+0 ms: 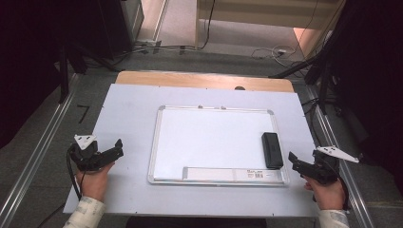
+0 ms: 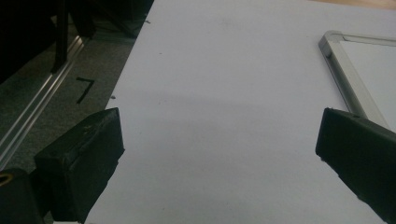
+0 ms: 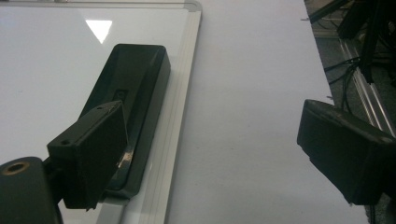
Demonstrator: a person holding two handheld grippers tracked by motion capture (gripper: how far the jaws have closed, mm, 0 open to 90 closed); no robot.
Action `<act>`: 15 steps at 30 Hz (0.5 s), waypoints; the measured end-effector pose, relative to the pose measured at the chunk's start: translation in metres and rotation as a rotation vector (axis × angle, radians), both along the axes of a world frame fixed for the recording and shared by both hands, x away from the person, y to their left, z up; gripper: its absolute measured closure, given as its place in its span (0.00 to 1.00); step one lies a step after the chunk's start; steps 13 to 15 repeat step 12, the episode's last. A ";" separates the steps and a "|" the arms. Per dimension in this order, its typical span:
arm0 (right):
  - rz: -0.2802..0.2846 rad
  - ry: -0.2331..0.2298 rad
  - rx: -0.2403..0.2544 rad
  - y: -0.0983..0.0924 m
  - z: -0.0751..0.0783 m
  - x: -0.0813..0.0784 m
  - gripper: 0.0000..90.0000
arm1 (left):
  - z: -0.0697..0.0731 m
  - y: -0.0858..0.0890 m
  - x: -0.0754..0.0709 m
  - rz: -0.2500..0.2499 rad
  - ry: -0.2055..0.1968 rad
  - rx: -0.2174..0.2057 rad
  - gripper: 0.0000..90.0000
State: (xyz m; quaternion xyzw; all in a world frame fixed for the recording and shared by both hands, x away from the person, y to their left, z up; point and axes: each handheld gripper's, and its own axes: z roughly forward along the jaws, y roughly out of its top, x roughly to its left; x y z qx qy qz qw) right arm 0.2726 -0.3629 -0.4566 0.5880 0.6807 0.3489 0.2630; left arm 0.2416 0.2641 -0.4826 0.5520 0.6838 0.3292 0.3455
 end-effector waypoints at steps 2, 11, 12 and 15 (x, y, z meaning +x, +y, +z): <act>-0.006 -0.001 0.002 -0.003 0.000 0.000 0.08 | 0.000 0.000 0.000 0.001 -0.001 0.001 0.02; -0.032 0.000 0.017 -0.012 -0.001 -0.001 0.08 | 0.001 0.000 0.000 0.002 -0.002 0.000 0.02; -0.033 -0.001 0.019 -0.012 -0.001 -0.001 0.08 | 0.001 0.000 0.000 0.001 -0.002 0.000 0.02; -0.033 -0.001 0.019 -0.012 -0.001 -0.001 0.08 | 0.001 0.000 0.000 0.001 -0.002 0.000 0.02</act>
